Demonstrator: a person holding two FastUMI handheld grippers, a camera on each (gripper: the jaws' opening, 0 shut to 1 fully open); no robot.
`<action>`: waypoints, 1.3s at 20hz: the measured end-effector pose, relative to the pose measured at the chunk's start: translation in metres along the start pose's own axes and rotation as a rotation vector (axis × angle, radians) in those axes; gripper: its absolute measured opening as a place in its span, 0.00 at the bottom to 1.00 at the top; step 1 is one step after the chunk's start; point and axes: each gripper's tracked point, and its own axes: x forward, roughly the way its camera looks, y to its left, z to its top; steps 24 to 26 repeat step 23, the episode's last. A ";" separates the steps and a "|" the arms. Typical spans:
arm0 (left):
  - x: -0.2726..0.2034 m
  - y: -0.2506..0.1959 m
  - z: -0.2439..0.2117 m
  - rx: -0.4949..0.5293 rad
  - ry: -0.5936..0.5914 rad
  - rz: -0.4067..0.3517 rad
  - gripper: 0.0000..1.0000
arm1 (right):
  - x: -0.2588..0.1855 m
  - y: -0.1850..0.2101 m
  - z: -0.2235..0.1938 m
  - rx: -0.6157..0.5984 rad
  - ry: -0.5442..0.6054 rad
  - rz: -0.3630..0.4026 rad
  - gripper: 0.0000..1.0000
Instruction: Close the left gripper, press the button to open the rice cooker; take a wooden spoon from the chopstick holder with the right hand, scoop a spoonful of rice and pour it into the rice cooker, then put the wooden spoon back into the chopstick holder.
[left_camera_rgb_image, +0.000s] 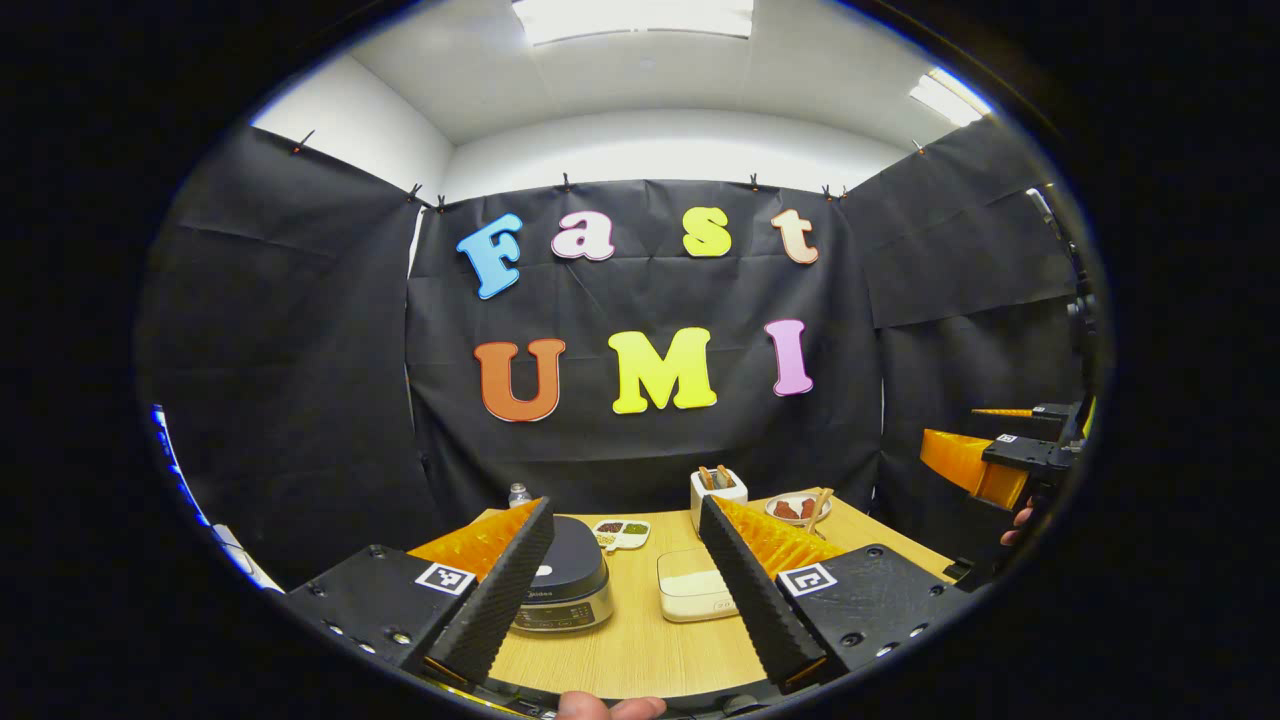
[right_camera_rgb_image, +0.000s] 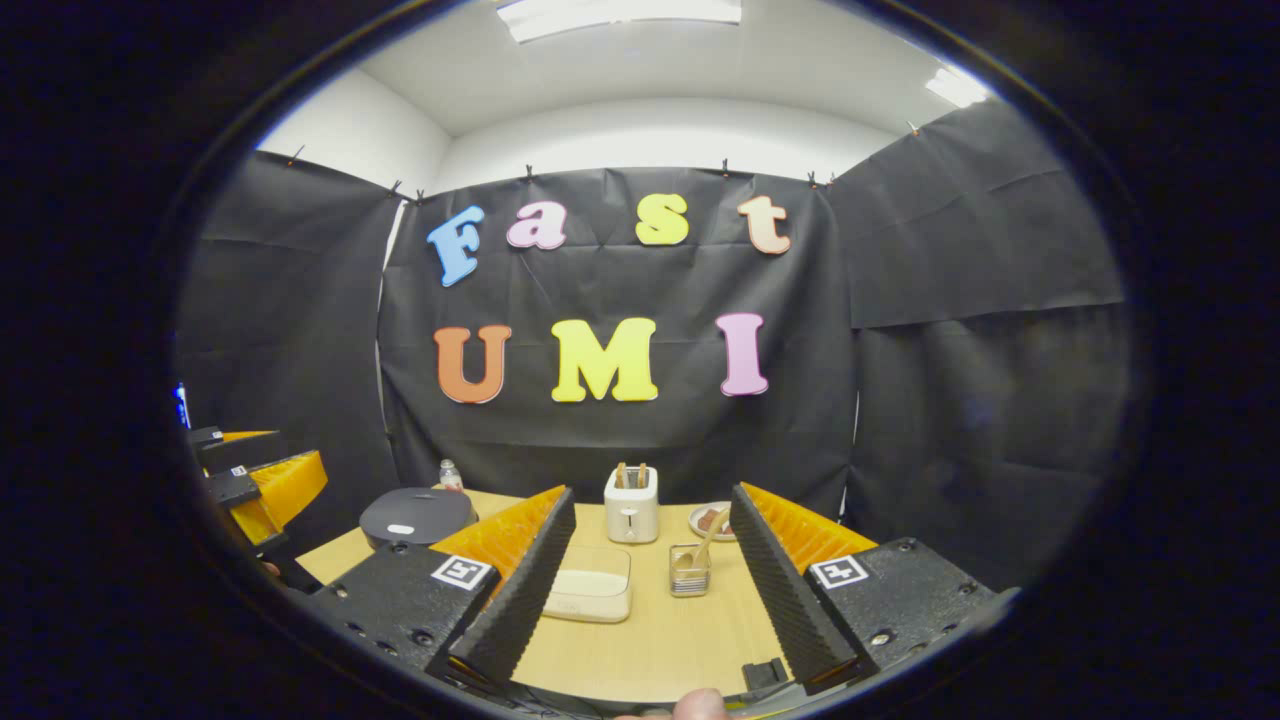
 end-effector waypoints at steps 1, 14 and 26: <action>-0.001 -0.003 -0.001 0.001 -0.002 -0.004 0.95 | -0.001 -0.002 0.000 0.006 0.005 0.001 0.94; -0.005 -0.024 -0.005 0.002 0.012 -0.032 0.95 | -0.018 -0.012 -0.005 0.014 0.014 0.000 1.00; -0.003 -0.013 -0.006 0.006 0.012 -0.005 0.95 | -0.011 -0.006 -0.010 0.030 0.035 0.002 1.00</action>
